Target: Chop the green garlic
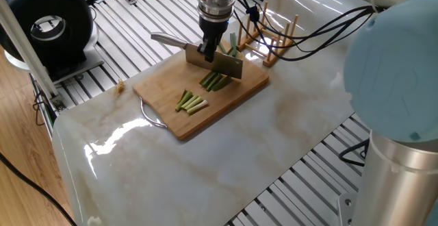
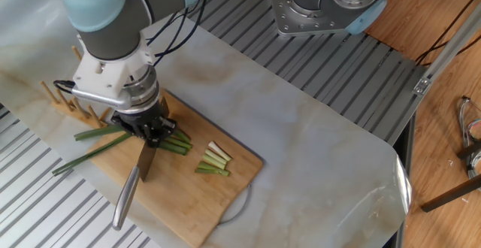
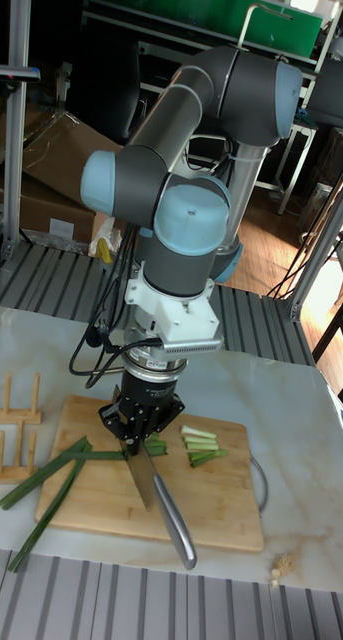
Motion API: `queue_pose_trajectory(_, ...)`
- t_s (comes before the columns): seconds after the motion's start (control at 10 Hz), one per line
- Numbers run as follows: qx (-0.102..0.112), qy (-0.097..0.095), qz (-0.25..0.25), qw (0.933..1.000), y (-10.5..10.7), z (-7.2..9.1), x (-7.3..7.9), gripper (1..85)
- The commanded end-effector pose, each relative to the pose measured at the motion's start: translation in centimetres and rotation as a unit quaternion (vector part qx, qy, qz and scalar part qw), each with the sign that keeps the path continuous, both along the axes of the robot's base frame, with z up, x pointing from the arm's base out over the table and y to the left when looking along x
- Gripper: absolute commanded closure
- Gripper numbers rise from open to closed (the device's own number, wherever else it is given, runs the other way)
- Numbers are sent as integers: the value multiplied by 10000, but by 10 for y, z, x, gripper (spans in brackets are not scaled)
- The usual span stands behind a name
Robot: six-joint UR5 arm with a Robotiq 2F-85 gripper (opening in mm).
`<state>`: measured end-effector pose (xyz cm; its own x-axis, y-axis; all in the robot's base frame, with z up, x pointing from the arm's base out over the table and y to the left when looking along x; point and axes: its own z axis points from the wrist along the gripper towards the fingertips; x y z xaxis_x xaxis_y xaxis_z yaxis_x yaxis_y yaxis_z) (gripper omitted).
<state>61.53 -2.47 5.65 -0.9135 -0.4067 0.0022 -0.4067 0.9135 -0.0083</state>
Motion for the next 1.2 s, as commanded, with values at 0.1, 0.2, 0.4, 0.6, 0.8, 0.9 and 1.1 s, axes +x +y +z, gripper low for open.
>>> queue_pose_trajectory(0.1,158,-66,-58,9998,10,-4,5,843)
queue_pose_trajectory(0.2,273,-104,-21,9996,13,-2,6,843)
queue_pose_trajectory(0.4,429,-216,151,9987,4,5,8,843)
queue_pose_trajectory(0.6,514,-412,234,9976,-1,10,15,843)
queue_pose_trajectory(0.8,708,-622,198,9954,14,6,28,843)
queue_pose_trajectory(0.9,797,-685,196,9943,17,4,32,843)
queue_pose_trajectory(1.1,905,-819,201,9923,23,3,40,843)
